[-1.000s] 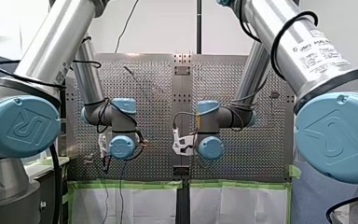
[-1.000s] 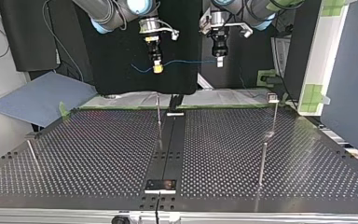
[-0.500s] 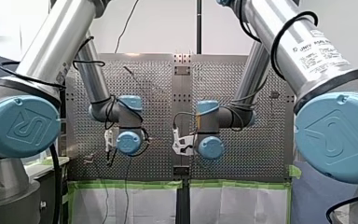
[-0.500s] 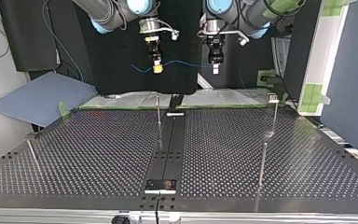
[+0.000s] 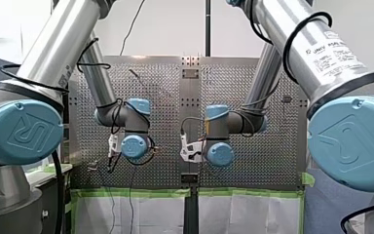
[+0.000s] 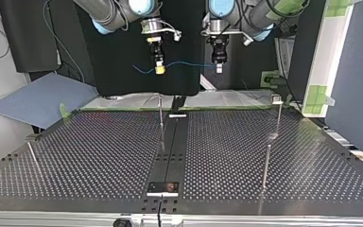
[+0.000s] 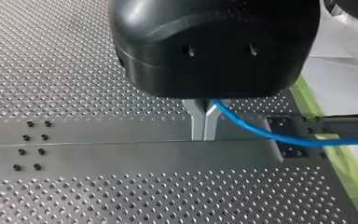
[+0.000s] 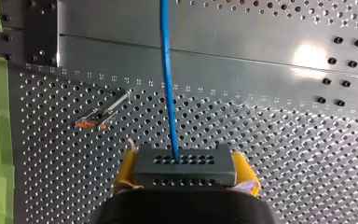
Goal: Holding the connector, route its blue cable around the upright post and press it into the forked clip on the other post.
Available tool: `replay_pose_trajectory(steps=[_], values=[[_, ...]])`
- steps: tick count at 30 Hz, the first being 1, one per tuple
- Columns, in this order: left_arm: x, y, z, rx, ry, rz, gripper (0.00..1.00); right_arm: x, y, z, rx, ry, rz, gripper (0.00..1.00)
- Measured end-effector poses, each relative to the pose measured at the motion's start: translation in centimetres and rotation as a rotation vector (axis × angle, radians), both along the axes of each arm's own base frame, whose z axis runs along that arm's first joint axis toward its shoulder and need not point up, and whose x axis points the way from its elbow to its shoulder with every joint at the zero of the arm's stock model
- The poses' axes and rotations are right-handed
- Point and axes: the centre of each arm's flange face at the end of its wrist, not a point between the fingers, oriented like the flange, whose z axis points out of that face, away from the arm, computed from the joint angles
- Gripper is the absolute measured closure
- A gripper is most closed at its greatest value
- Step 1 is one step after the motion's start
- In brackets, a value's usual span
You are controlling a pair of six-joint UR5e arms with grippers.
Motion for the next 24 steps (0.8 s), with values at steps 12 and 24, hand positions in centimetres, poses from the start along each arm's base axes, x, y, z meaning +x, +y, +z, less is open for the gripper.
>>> replay_pose_trajectory(steps=[12, 24], values=[[0.9, 0.4, 3.5, -0.089, -0.062, 0.019, 0.98, 1.9, -2.3, 5.7, -0.035, -0.076, -0.055, 1.0], [6.1, 2.0, 8.6, -0.15, -0.142, 0.091, 0.98, 3.8, -4.8, 14.1, -0.105, -0.145, -0.005, 1.0]])
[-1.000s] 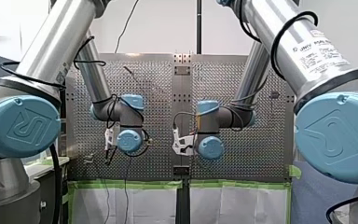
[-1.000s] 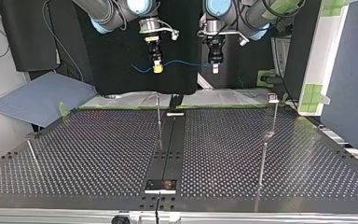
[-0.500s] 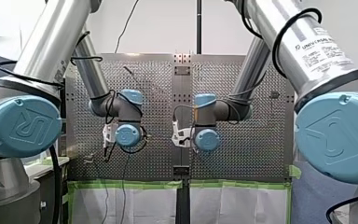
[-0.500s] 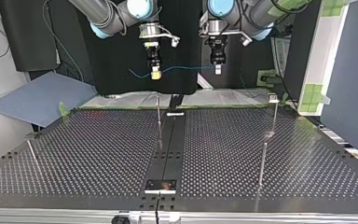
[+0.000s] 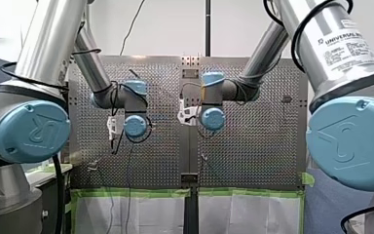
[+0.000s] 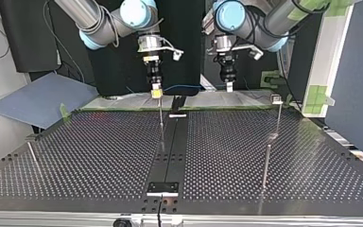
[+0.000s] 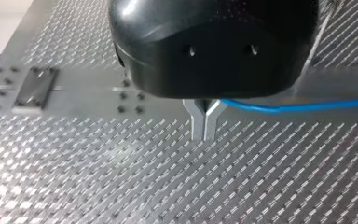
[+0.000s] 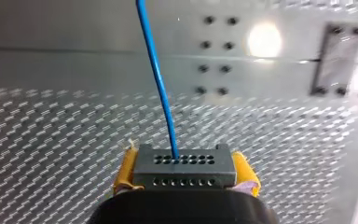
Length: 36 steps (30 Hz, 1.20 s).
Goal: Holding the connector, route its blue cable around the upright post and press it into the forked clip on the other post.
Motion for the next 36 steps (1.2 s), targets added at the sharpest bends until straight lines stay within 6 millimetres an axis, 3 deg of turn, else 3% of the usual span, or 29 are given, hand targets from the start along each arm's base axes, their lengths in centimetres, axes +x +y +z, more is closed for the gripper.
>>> replay_pose_trajectory(steps=[6, 17, 25, 36], values=[[1.4, 1.0, 3.0, -0.025, -0.031, 0.047, 0.98, 1.0, -0.5, 4.9, -0.042, -0.036, 0.051, 1.0], [0.6, 3.2, 6.8, -0.041, -0.035, 0.156, 0.98, 2.0, -0.9, 13.6, -0.114, -0.084, 0.143, 1.0], [0.3, 3.9, 10.3, -0.091, -0.069, 0.166, 0.98, 3.1, -1.2, 16.7, -0.125, -0.077, 0.208, 1.0], [0.8, 4.9, 17.9, -0.165, -0.163, 0.208, 0.98, 4.2, -2.3, 19.8, -0.117, -0.068, 0.249, 1.0]])
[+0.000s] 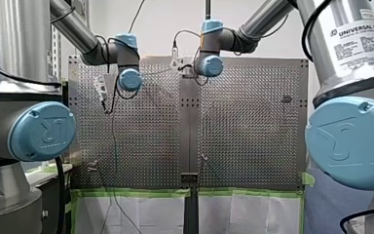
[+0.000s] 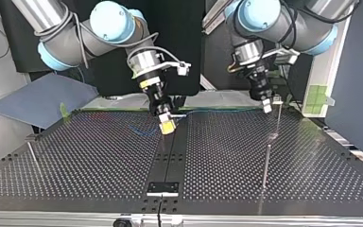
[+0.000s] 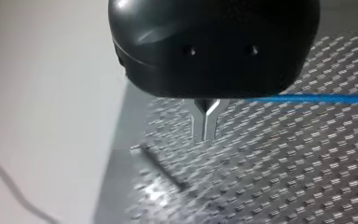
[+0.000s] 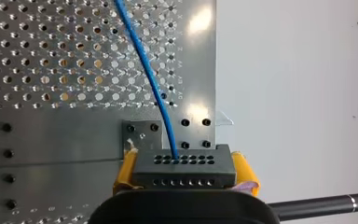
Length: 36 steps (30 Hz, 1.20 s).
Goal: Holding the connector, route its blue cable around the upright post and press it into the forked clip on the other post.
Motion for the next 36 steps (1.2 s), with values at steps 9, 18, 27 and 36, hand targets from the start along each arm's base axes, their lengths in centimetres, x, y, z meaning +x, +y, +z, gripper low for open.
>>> replay_pose_trajectory(steps=[9, 18, 27, 36], values=[[-0.2, 0.9, 5.7, -0.03, -0.066, 0.023, 0.98, 0.2, -1.7, 1.6, 0.027, 0.009, 0.005, 1.0], [1.1, 1.4, 7.6, -0.046, -0.088, 0.016, 0.95, 0.8, -1.6, 2.5, 0.037, 0.025, 0.043, 1.0], [4.2, 3.4, 9.6, -0.069, -0.093, 0.005, 0.95, 1.9, -1.7, 3.0, 0.029, 0.02, 0.065, 1.0], [7.1, 5.8, 12.3, -0.075, -0.137, 0.001, 0.95, 3.1, -2.1, 3.7, 0.026, 0.016, 0.072, 1.0]])
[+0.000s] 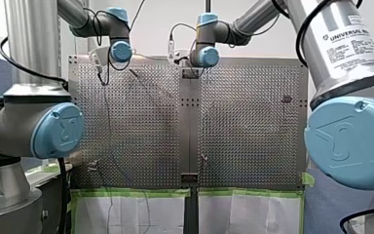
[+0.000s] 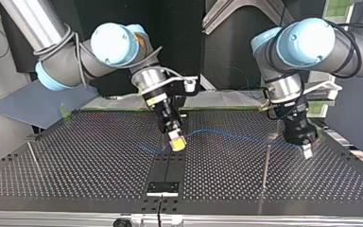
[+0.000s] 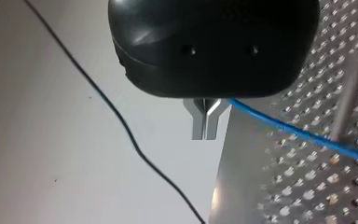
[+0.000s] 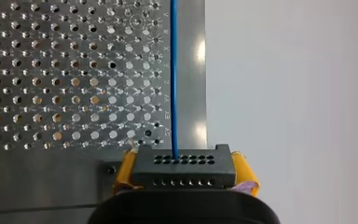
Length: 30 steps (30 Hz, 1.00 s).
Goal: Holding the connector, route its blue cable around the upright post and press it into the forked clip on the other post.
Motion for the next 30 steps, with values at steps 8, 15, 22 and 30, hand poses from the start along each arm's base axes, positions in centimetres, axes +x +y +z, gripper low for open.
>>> replay_pose_trajectory(steps=[8, 15, 22, 30], values=[[3.5, 2.2, -0.8, -0.007, 0.007, -0.005, 0.95, 0.7, -0.6, 0.7, -0.006, -0.014, -0.003, 1.0], [5.8, 4.5, -2.9, -0.016, 0.036, -0.01, 0.95, 1.2, -1.0, 0.4, -0.006, -0.015, -0.003, 1.0], [7.6, 7.0, -4.5, -0.007, 0.058, -0.01, 0.95, 1.8, -1.6, -0.3, -0.015, -0.024, -0.001, 1.0], [8.9, 7.2, -6.1, 0.007, 0.081, -0.067, 0.95, 1.6, -2.7, -1.0, -0.016, -0.025, -0.012, 1.0]])
